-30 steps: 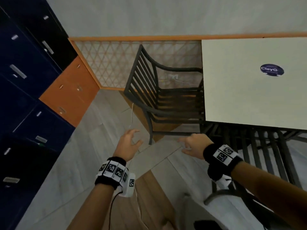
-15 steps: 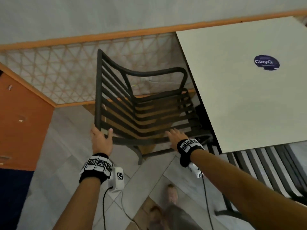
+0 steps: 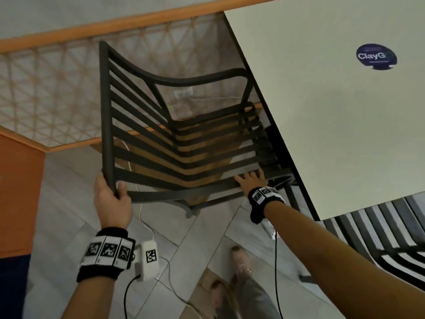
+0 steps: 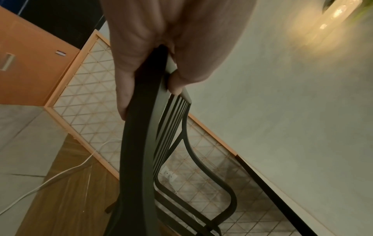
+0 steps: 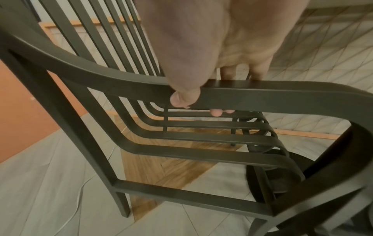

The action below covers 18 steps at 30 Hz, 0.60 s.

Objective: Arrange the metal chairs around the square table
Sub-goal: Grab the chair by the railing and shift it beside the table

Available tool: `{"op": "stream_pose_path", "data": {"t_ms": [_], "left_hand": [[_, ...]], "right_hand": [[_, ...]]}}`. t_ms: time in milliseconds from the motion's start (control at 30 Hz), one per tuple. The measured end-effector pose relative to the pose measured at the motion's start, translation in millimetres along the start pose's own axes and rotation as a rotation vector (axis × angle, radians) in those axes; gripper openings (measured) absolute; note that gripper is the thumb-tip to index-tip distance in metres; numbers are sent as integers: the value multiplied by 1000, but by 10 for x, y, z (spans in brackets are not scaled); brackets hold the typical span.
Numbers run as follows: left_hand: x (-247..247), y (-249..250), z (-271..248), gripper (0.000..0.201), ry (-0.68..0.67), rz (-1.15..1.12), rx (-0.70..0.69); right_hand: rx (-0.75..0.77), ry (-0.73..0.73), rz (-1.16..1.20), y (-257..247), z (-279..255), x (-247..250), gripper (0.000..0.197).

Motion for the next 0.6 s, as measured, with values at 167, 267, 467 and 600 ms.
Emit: {"op": "stream_pose_path", "data": {"t_ms": [167, 267, 467, 600], "left_hand": [[-180, 158, -41, 46, -34, -12, 2], [-129, 98, -125, 45, -18, 4, 9], [-102, 35, -118, 43, -15, 49, -1], [-73, 22, -219, 51, -61, 53, 52]], "right_hand": [[-33, -45, 51, 220, 40, 5, 72], [-34, -37, 64, 164, -28, -22, 53], [8, 77, 68, 38, -199, 9, 53], [134, 205, 107, -196, -445, 73, 63]]}}
Point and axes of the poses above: each hand's wrist, its own z-axis towards the middle knuckle, its own x-axis out of the back of the hand, y = z × x, the point moved 6 cm from there along z, towards the middle knuckle, and after that the axes turned 10 degrees about x, right-handed, at the moved point
